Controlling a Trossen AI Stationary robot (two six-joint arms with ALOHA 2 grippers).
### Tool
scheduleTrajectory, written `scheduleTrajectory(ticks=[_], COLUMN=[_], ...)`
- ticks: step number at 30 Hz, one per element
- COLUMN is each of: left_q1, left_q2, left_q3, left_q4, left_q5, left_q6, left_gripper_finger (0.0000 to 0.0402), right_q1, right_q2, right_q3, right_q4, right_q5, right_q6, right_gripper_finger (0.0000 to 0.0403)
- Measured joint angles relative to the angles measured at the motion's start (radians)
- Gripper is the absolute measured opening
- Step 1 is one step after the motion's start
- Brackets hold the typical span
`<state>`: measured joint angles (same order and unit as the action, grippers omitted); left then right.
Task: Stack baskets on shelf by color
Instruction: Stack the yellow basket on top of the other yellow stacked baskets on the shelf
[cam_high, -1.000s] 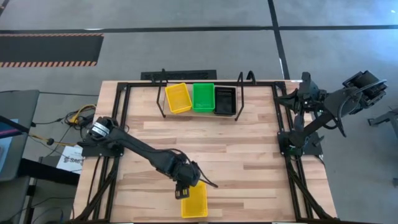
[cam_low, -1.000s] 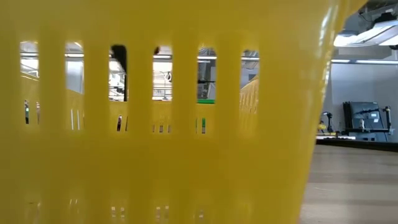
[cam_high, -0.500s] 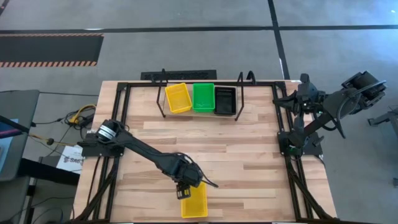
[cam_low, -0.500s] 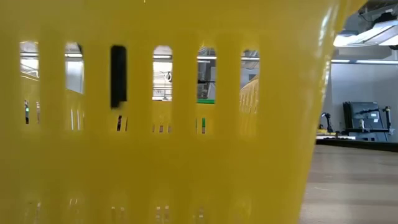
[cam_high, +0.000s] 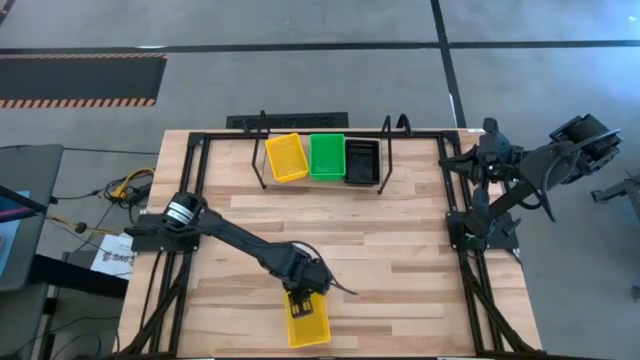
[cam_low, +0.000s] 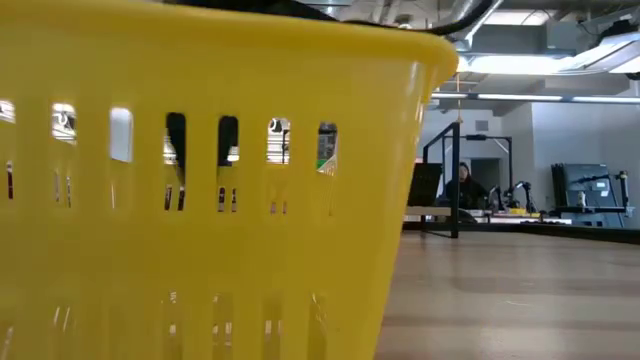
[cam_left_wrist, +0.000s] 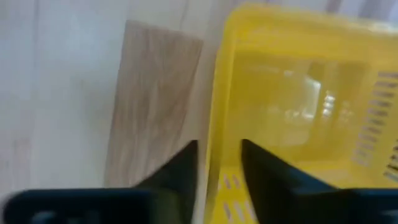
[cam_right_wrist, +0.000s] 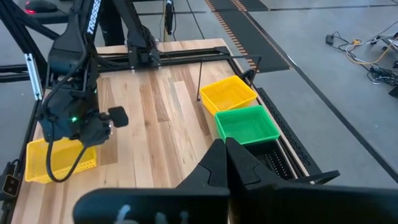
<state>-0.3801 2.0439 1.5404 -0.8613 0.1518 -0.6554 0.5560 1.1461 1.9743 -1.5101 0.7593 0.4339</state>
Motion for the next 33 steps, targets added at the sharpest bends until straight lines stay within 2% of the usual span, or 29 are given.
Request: scheduleTrajectory(ticks=[2,4,7,12,13,15,19,22,25,33], left_q1=[0.016,0.036,0.07,0.126,0.143,0.186,0.299,0.404,0.532,0.853], left_q2=[-0.001,-0.001,-0.001,-0.002,-0.004,-0.035,-0.08,-0.128,-0.178,-0.199], left_q3=[0.017,0.053,0.163,0.481,0.543,0.626,0.799,0.805,0.792,0.772], left_q4=[0.003,-0.069,-0.244,-0.693,-0.73,-0.686,-0.707,-0.689,-0.715,-0.711], left_q5=[-0.001,-0.002,-0.015,-0.203,-0.253,-0.319,-0.448,-0.472,-0.488,-0.415], left_q6=[0.013,0.025,0.073,0.14,0.141,0.176,0.238,0.36,0.409,0.633], left_gripper_finger=[0.005,0.0015,0.0005,0.0002,0.0002,0.0001,0.0001,0.0001,0.0,0.0], right_q1=[0.0,0.0,0.0,0.0,0.0,0.0,-0.002,-0.002,-0.002,-0.002], right_q2=[0.0,0.0,0.0,0.0,0.0,0.0,0.0,0.0,0.0,0.0], right_q3=[0.0,0.0,0.0,0.0,0.0,0.0,0.0,0.0,0.0,0.0], right_q4=[0.0,0.0,0.0,0.0,0.0,0.0,0.002,0.004,0.007,0.008], right_q5=[0.0,0.0,0.0,0.0,0.0,0.0,0.001,0.001,0.005,0.07], right_q6=[0.0,0.0,0.0,-0.022,-0.024,-0.044,-0.059,-0.059,-0.047,-0.042], right_gripper_finger=[0.0001,0.0001,0.0001,0.0001,0.0001,0.0001,0.0001,0.0001,0.0001,0.0001])
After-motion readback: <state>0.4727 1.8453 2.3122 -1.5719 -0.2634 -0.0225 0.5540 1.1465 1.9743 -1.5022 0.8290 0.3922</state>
